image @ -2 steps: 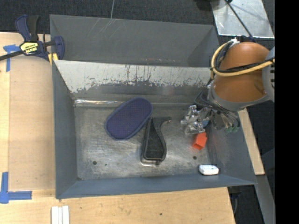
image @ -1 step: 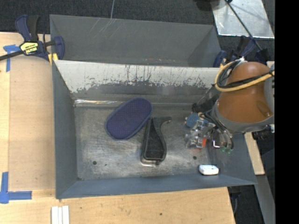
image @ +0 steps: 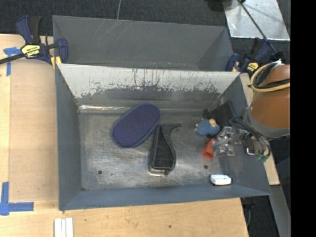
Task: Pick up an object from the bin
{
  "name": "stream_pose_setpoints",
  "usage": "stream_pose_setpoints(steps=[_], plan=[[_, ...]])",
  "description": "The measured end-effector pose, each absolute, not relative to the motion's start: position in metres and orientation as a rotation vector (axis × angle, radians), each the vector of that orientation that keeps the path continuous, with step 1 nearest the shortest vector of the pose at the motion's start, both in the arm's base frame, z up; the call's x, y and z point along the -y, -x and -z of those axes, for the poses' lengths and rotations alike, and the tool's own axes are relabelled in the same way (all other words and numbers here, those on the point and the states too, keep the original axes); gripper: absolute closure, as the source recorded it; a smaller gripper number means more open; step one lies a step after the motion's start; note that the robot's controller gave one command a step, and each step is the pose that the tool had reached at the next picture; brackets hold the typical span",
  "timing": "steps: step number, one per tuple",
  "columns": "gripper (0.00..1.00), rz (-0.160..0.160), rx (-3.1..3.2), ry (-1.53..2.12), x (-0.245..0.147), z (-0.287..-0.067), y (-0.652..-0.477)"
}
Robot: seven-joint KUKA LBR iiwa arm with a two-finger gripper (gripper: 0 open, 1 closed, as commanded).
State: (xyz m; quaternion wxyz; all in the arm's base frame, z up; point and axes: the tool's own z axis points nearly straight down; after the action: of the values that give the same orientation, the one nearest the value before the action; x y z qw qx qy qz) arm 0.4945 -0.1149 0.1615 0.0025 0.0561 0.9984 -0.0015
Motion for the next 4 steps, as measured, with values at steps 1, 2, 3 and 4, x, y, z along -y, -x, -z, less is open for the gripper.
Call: stream_pose_setpoints(steps=[1, 2, 3, 4], plan=[[1.00, -0.001, -3.013, -0.868, 0.116, -0.146, -0.573], [0.00, 0.001, -3.015, -0.865, 0.117, -0.146, -0.573], [0.00, -0.039, -2.833, -1.357, 0.125, -0.078, -0.614], [1.00, -0.033, -2.820, -1.363, 0.129, -0.076, -0.614]])
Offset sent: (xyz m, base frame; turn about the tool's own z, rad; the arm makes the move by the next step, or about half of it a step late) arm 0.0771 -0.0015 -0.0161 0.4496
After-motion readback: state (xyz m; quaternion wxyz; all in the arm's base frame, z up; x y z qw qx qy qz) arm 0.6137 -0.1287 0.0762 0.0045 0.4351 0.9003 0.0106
